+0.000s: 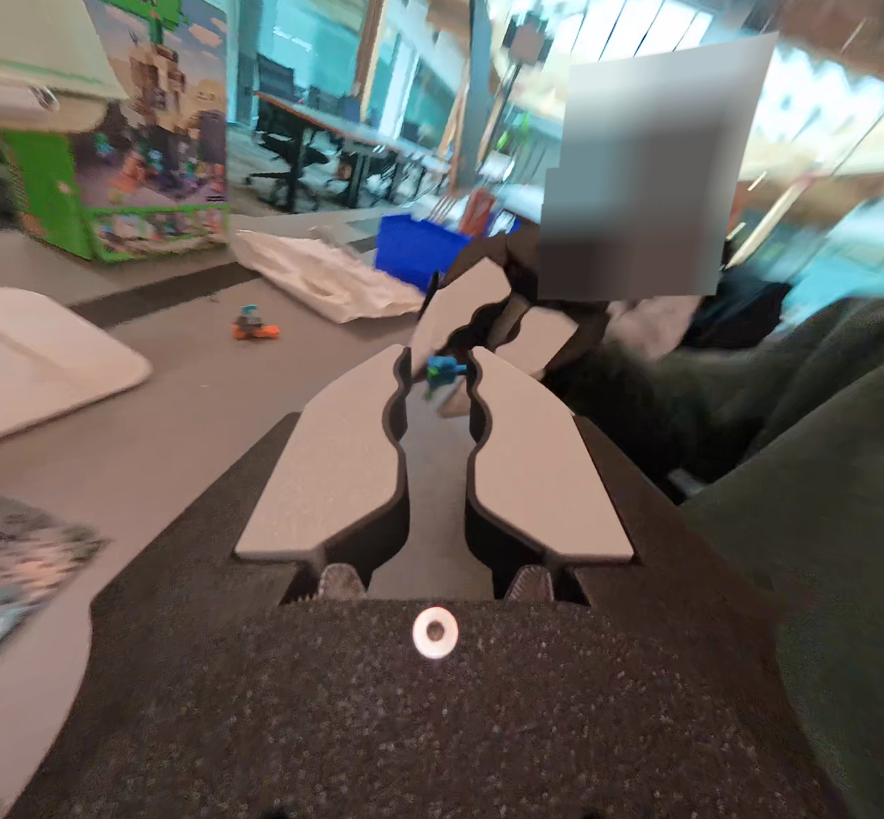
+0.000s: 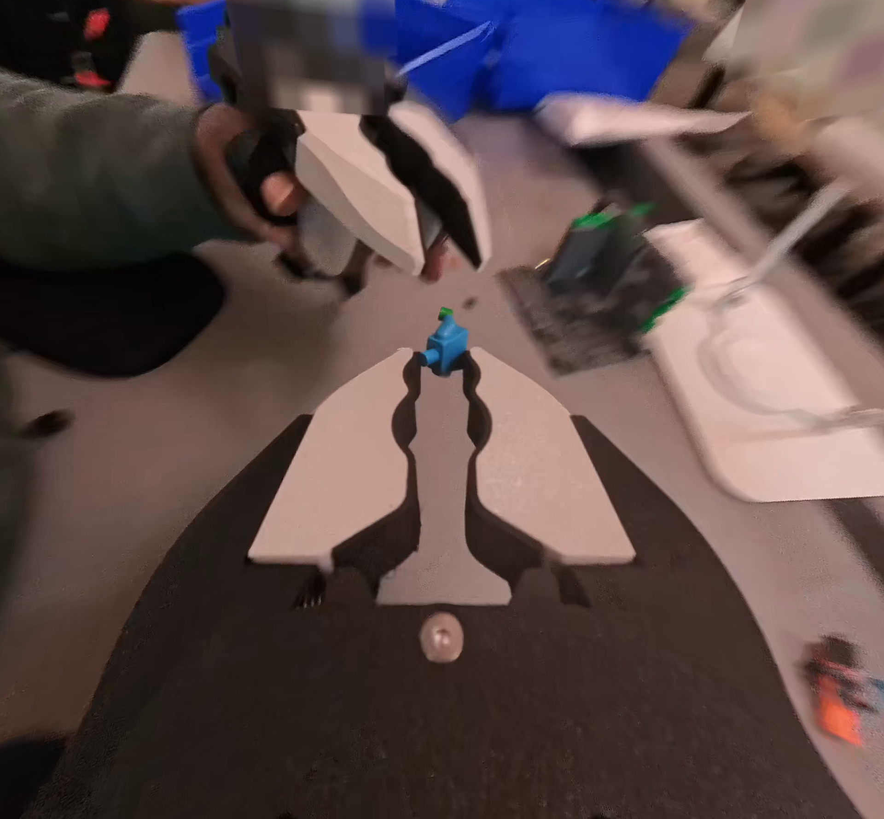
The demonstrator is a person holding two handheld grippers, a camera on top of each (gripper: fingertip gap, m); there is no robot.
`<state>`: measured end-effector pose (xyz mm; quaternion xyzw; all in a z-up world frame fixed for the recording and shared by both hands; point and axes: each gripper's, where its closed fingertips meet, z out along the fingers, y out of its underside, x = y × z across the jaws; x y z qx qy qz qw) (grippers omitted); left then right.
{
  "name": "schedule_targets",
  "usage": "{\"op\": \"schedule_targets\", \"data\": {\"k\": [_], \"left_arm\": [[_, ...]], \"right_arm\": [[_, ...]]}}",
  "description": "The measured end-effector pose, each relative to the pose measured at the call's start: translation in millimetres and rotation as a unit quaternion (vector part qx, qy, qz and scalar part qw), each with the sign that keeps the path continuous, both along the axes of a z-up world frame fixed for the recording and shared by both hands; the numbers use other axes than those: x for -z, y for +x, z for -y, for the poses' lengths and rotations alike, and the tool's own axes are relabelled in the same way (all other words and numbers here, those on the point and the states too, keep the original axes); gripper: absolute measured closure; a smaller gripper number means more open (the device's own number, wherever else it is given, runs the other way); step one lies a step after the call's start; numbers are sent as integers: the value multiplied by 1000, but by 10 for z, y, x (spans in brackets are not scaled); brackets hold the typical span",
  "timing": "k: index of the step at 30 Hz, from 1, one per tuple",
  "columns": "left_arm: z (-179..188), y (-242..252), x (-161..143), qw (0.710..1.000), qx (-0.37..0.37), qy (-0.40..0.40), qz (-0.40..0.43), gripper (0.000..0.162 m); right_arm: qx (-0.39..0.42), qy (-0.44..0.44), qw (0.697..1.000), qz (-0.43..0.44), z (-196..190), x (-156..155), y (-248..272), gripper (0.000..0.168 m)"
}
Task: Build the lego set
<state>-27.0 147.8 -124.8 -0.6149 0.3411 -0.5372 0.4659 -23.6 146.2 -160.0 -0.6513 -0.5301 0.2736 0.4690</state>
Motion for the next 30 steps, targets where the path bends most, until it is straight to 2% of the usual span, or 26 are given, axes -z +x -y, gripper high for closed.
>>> {"op": "schedule_targets", "data": {"k": [2, 4, 6, 9, 12, 15, 19, 23, 27, 30], "left_arm": [[35, 15, 197, 991, -3, 95, -96, 142], [73, 49, 411, 970, -1, 169, -178, 142], [144, 100, 617, 951, 19, 206, -229, 142], [225, 178, 818, 940, 44, 220, -258, 140], [336, 241, 884, 936, 76, 229, -257, 141], [415, 260, 984, 928, 100, 232, -273, 151], [408, 281, 1066, 919, 93, 244, -294, 152], [287, 279, 1019, 943, 63, 183, -270, 152], [108, 224, 895, 981, 35, 41, -185, 152], [12, 172, 832, 990, 32, -64, -120, 152]], "right_arm": [[-54, -95, 994, 29, 134, 189, 54, 152], [-80, -135, 987, 41, 189, 306, 103, 152], [-104, -156, 980, 58, 255, 403, 130, 152], [-133, -169, 972, 92, 370, 543, 140, 152], [-150, -173, 965, 130, 451, 691, 156, 152], [-157, -185, 960, 142, 485, 765, 160, 152], [-156, -197, 956, 149, 481, 836, 176, 151], [-126, -179, 968, 119, 320, 765, 173, 150], [-85, -117, 986, 85, 99, 637, 174, 145], [-64, -88, 993, 52, -2, 547, 143, 145]]}}
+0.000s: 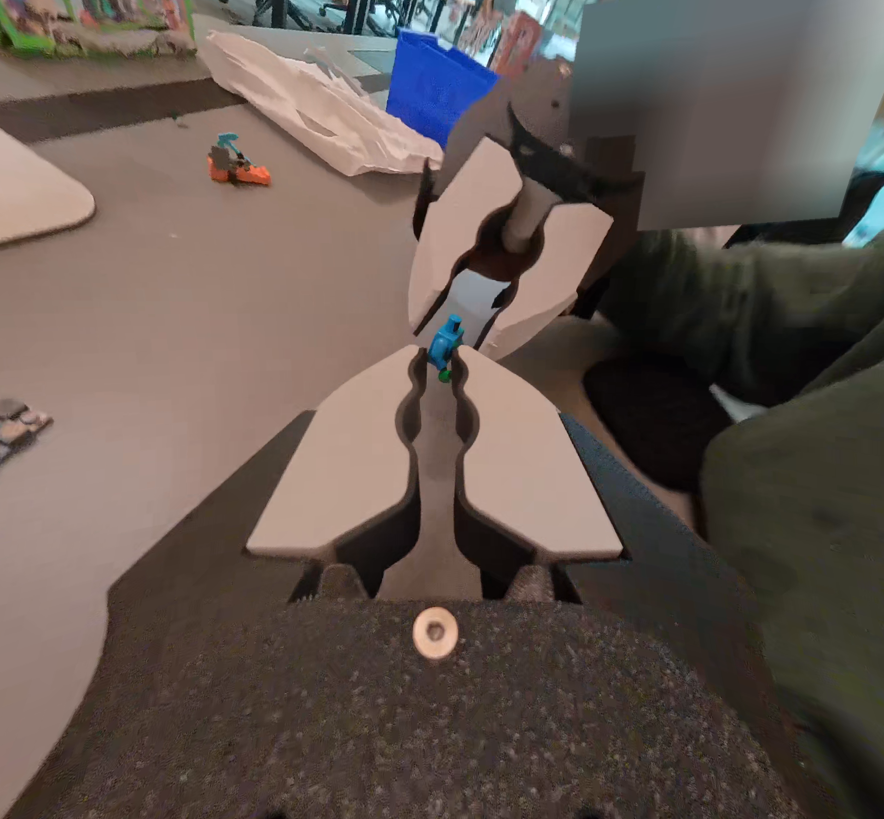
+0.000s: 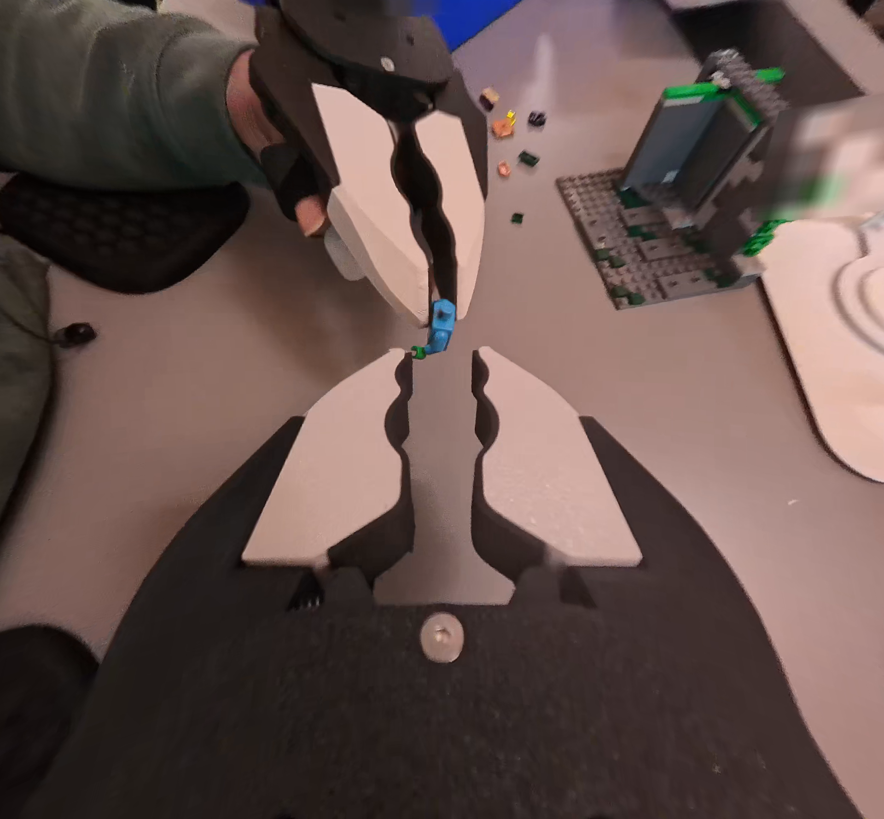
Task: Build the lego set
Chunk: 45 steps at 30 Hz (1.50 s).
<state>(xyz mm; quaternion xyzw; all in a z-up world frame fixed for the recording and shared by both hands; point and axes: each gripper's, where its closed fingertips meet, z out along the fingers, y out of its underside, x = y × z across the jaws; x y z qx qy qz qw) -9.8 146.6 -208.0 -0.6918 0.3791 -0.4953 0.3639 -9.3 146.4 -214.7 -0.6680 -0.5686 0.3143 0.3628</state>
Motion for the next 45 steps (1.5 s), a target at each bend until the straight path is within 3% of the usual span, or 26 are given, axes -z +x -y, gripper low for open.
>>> {"op": "schedule_targets", "data": {"k": [3, 11, 16, 20, 29, 35, 45], "left_arm": [[-32, -21, -2, 999, -2, -45, 27, 153], [0, 20, 77, 999, 7, -44, 14, 152], [-13, 38, 245, 997, -4, 40, -65, 146], [-45, 37, 347, 987, -18, 106, -122, 144], [-48, 65, 531, 973, -27, 135, -183, 151], [-108, 53, 536, 969, -50, 150, -191, 151], [-241, -36, 464, 964, -93, 165, -185, 150]], "right_arm": [[7, -8, 1000, -22, -26, -23, -30, 146], [-3, -57, 997, -46, 6, 11, -50, 160], [0, -56, 998, -1, -56, 158, 80, 161], [48, -59, 996, 43, -295, 354, 296, 161], [40, -31, 994, 101, -672, 551, 438, 161], [-6, -19, 993, 116, -672, 574, 460, 161], [-8, -11, 993, 117, -678, 657, 437, 157]]}}
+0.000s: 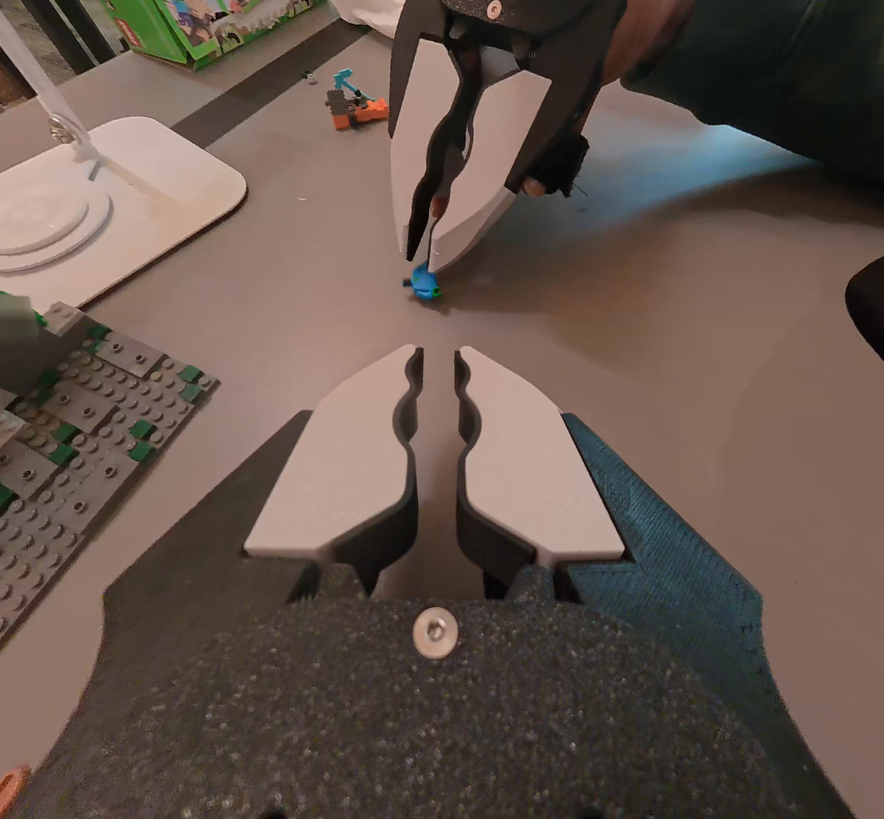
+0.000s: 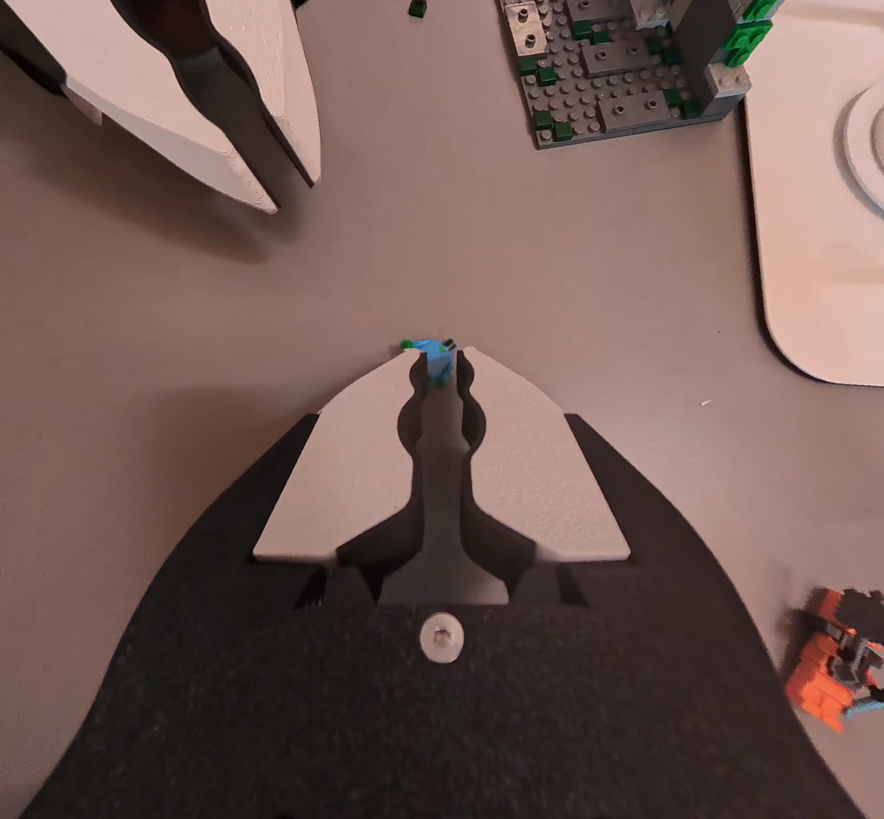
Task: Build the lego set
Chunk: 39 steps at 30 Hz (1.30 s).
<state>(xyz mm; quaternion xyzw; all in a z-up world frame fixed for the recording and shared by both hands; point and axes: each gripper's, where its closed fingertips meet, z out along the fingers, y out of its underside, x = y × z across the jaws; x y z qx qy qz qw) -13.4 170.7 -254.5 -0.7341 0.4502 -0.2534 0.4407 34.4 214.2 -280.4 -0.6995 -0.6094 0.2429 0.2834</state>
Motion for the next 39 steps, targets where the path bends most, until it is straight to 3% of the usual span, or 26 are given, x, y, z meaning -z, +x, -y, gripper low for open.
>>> {"op": "schedule_targets", "data": {"k": [8, 16, 24, 34, 39], "left_arm": [[-222, -199, -176, 996, -75, 43, 20, 156], [-836, -977, -849, 954, -253, 141, 75, 162], [-1452, -1675, -1577, 905, -363, 184, 120, 162], [-1916, -1871, -1997, 887, -391, 194, 150, 162], [-2065, -1891, -2010, 886, -395, 184, 159, 162]], "right_arm": [[39, 27, 997, -57, -71, -259, 2, 151], [155, 111, 959, -208, -117, -777, 60, 151], [252, 129, 928, -240, 7, -655, 257, 168], [291, 152, 904, -274, -34, -643, 371, 168], [279, 158, 907, -272, -17, -645, 370, 168]]}}
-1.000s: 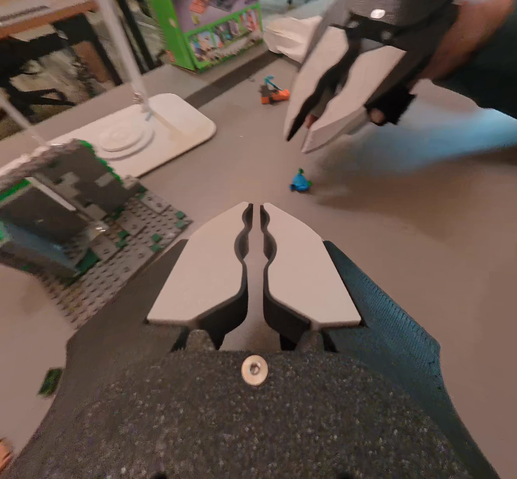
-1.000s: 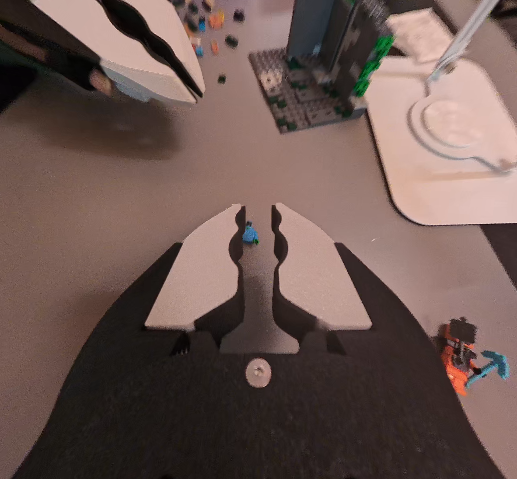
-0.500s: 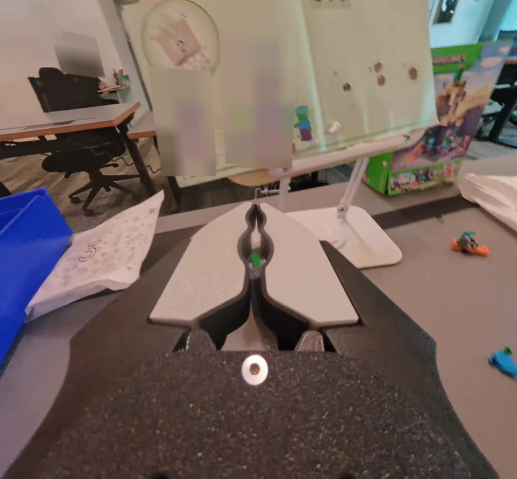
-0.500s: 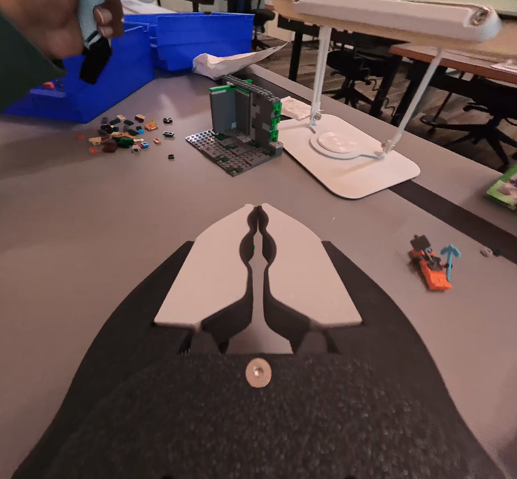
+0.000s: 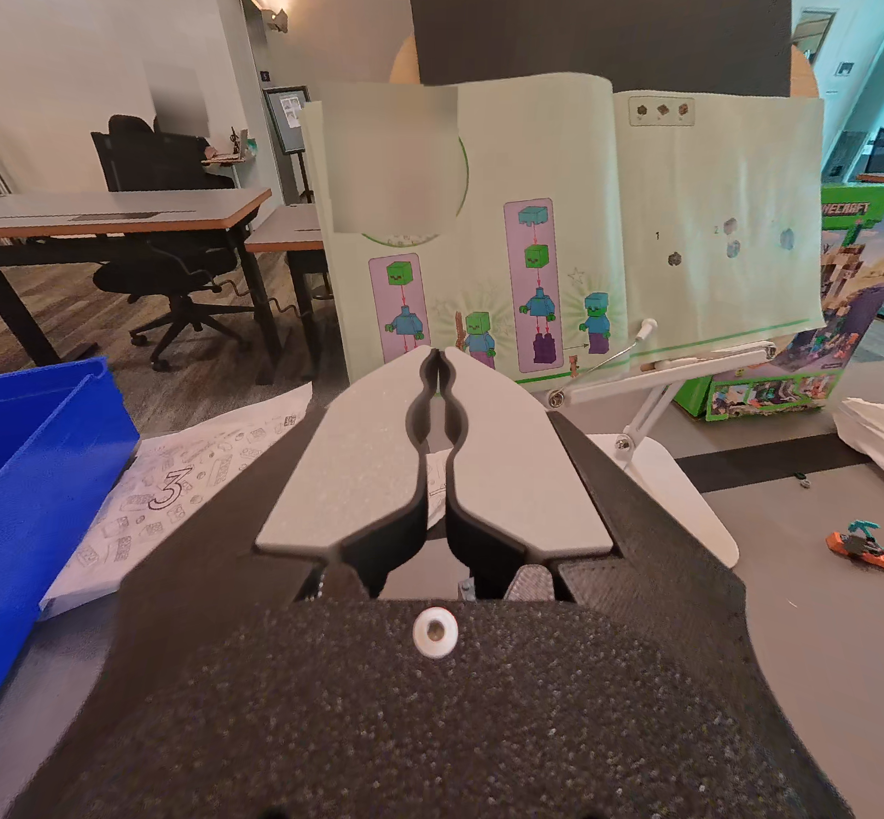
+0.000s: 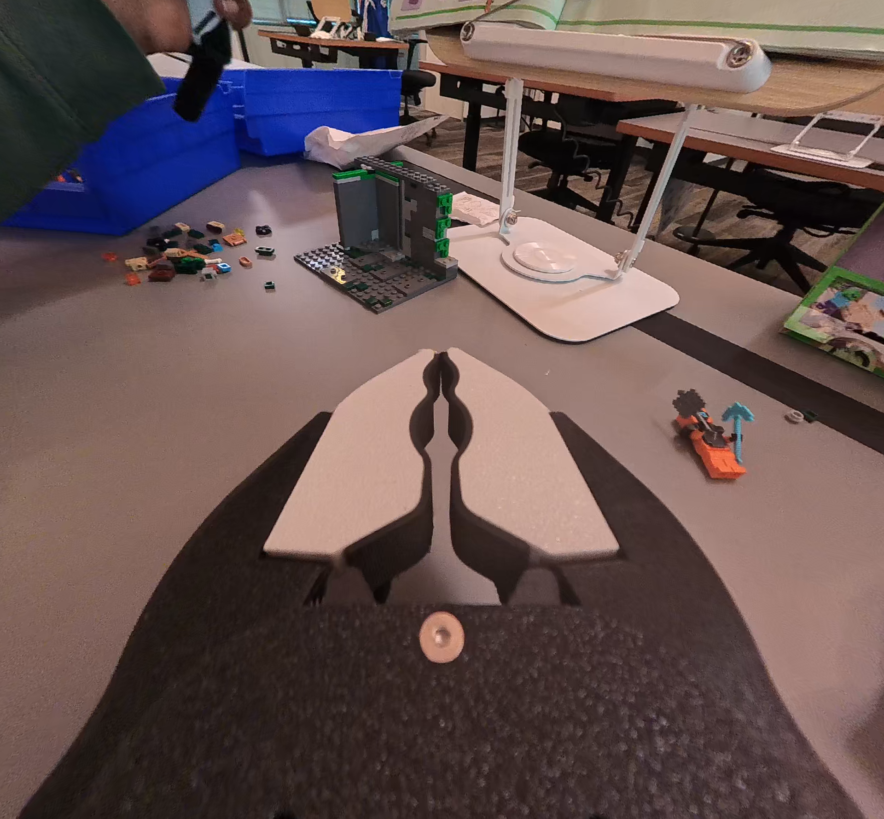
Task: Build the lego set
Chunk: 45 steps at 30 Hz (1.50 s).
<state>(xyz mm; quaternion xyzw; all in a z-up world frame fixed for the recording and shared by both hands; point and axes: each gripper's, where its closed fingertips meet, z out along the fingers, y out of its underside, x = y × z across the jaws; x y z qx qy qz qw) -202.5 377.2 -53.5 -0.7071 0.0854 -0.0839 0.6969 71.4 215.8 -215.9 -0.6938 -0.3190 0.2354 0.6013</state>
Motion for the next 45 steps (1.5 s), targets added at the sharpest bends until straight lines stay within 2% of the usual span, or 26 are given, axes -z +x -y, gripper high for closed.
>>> {"op": "schedule_targets", "data": {"k": [17, 22, 29, 37, 45], "left_arm": [[-119, -6, 113, 1000, -10, 9, -27, 162], [-74, -29, 19, 1000, -9, 26, -15, 162], [-5, 40, -271, 998, -1, 58, -10, 162], [-203, -17, 131, 1000, -10, 8, -20, 162], [-247, -15, 214, 1000, -13, 1, -22, 162]], "right_arm": [[-12, 11, 1000, -8, -4, -16, -23, 168], [-13, 9, 1000, -7, -4, -11, -25, 168], [-14, 5, 1000, -4, -11, 3, -29, 168], [-15, 4, 1000, -4, -8, 4, -32, 168], [-18, -1, 1000, -9, -12, 5, -30, 168]]}}
